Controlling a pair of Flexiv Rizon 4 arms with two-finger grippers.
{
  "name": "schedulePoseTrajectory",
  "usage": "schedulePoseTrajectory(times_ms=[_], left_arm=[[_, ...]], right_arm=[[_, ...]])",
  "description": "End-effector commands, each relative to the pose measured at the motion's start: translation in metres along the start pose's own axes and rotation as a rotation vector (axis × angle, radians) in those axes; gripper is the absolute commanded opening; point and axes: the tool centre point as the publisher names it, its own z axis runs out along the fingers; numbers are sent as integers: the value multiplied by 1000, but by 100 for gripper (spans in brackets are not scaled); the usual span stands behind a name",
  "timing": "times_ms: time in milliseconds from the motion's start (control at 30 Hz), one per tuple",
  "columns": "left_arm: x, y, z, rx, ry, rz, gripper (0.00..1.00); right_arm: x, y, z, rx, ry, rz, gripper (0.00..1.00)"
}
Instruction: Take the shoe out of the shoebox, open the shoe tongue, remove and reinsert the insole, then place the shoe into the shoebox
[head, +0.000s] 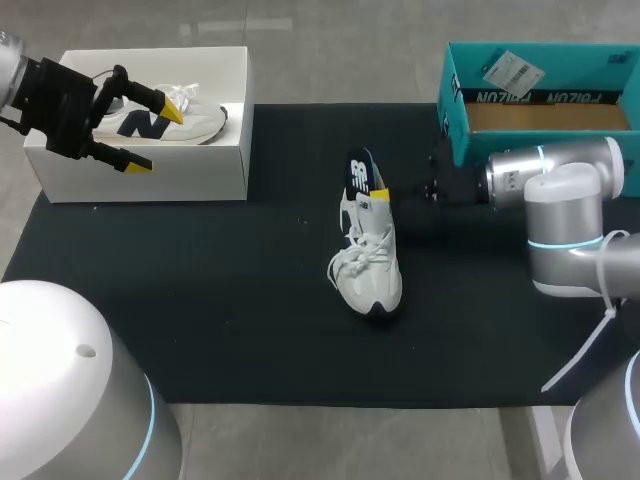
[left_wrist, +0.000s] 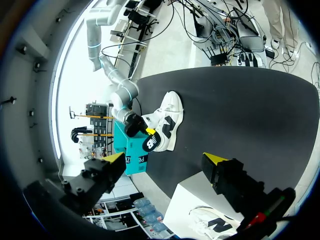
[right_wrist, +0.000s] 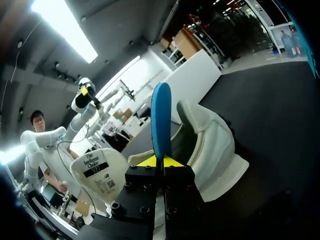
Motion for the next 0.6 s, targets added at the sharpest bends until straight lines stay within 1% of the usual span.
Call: schedulePoseTrajectory(times_ms=[33,67,100,133,167,467,600], left_arm=[[0,-1,0,-1,3,0,100],[0,-1,0,-1,3,0,100],[0,-1,0,-1,3,0,100],[0,-1,0,-1,3,0,100],[0,-1,0,-1,3,0,100],[0,-1,0,-1,3,0,100],[0,-1,0,-1,3,0,100]], right_arm=[[1,0,3,-16,-10,-19,35],[0,3,2,-17,-12,-25,45],[-1,6,2,-17,-13,-34,50],[-2,10,1,-16,-14,-39,60],[-2,13,1,-15,-15,-48,52],[-11,40,-6,-6,-26,-96,43],[-12,49,-7,-3,-27,-112,36]])
